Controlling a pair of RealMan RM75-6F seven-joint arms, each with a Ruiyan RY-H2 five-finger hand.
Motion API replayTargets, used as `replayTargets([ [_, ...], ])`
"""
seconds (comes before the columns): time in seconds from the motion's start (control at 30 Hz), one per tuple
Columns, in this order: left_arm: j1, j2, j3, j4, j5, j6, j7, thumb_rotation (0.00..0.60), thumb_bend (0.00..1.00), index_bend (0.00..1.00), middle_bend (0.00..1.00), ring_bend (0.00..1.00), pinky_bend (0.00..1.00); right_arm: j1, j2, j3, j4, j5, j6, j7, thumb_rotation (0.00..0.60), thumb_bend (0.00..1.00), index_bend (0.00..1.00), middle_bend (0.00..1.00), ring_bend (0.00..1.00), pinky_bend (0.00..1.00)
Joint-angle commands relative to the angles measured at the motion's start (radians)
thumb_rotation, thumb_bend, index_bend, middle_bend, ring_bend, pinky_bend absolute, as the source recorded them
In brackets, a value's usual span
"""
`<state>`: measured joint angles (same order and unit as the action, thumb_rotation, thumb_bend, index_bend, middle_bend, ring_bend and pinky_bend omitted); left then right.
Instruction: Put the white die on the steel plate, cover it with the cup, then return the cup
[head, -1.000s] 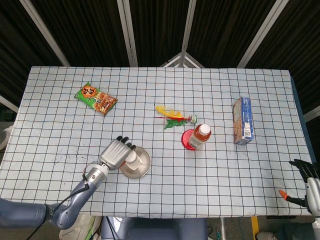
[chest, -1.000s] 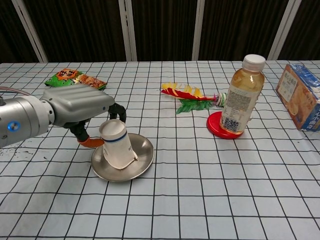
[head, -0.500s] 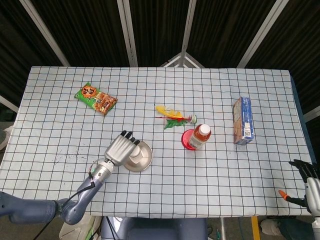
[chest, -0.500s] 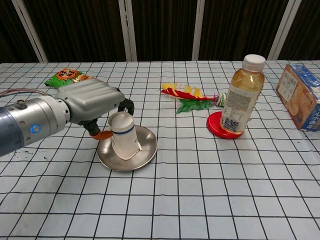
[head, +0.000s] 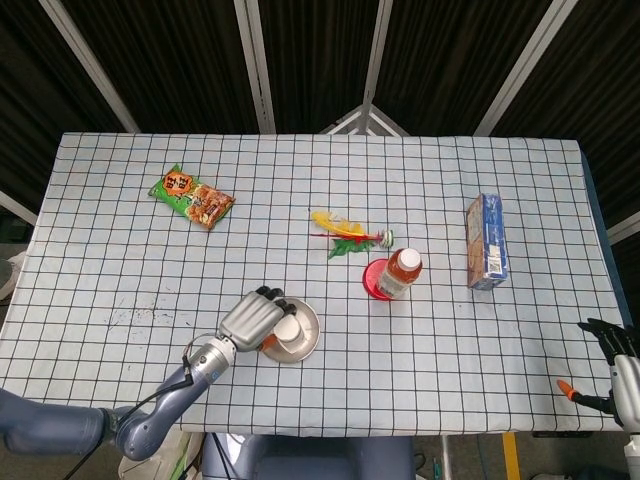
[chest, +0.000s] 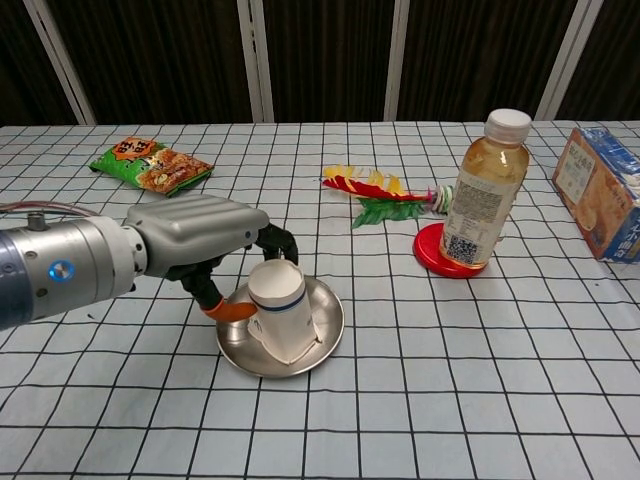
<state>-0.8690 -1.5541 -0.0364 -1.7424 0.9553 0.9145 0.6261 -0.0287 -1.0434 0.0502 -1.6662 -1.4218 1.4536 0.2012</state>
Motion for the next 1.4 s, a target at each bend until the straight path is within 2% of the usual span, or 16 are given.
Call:
replayTargets([
  [0.03,-0.009,0.048,-0.002,-0.050,-0.068,-0.059,-0.039,0.600,0.51,0.40,0.40,0.19,0.22,-0.001,0.002,0.000,-0.002,0.000,0.000,0.001,0.600,0.10,0.22,0.19,0.13,0.00],
  [0.17,-0.036,0.091,0.010,-0.056,-0.121,-0.089,-0.009,0.600,0.51,0.40,0.40,0.19,0.21,0.000,0.002,0.001,-0.001,0.002,-0.001,0.002,0.600,0.10,0.22,0.19,0.13,0.00],
  [0.3,-0.050,0.096,0.030,-0.041,-0.125,-0.055,0.052,0.600,0.51,0.40,0.40,0.19,0.21,0.001,0.001,0.000,-0.001,0.002,-0.002,0.002,0.600,0.10,0.22,0.19,0.13,0.00],
  [0.47,-0.047,0.062,0.052,-0.001,-0.079,0.050,0.145,0.600,0.51,0.40,0.40,0.19,0.21,0.002,0.000,-0.002,-0.002,0.003,-0.008,-0.001,0.600,0.10,0.22,0.19,0.13,0.00],
  [0.73,-0.017,-0.014,0.054,0.094,0.028,0.174,0.179,0.600,0.51,0.41,0.40,0.19,0.21,0.004,0.000,-0.003,-0.002,0.002,-0.013,0.002,0.600,0.10,0.22,0.19,0.13,0.00],
  [0.8,-0.010,-0.029,0.052,0.113,0.049,0.189,0.170,0.600,0.50,0.41,0.38,0.19,0.21,0.004,-0.001,-0.003,-0.002,0.003,-0.013,0.002,0.600,0.10,0.22,0.19,0.13,0.00],
  [0.9,-0.001,-0.045,0.050,0.131,0.071,0.196,0.144,0.600,0.49,0.39,0.31,0.17,0.19,0.005,0.000,-0.002,-0.003,0.004,-0.013,0.002,0.600,0.10,0.22,0.19,0.13,0.00],
  [1.1,0.008,-0.048,0.052,0.139,0.101,0.175,0.089,0.600,0.43,0.23,0.17,0.09,0.16,0.005,0.002,-0.004,-0.004,0.005,-0.017,0.004,0.600,0.10,0.22,0.19,0.13,0.00],
  [1.23,0.012,-0.033,0.050,0.117,0.118,0.139,0.027,0.600,0.40,0.19,0.13,0.04,0.13,0.006,0.005,-0.006,-0.006,0.006,-0.023,0.002,0.600,0.10,0.22,0.19,0.13,0.00],
  [1.4,0.011,0.015,0.057,0.060,0.122,0.090,-0.016,0.600,0.40,0.19,0.14,0.04,0.13,0.008,0.007,-0.006,-0.008,0.007,-0.027,0.004,0.600,0.10,0.22,0.19,0.13,0.00],
])
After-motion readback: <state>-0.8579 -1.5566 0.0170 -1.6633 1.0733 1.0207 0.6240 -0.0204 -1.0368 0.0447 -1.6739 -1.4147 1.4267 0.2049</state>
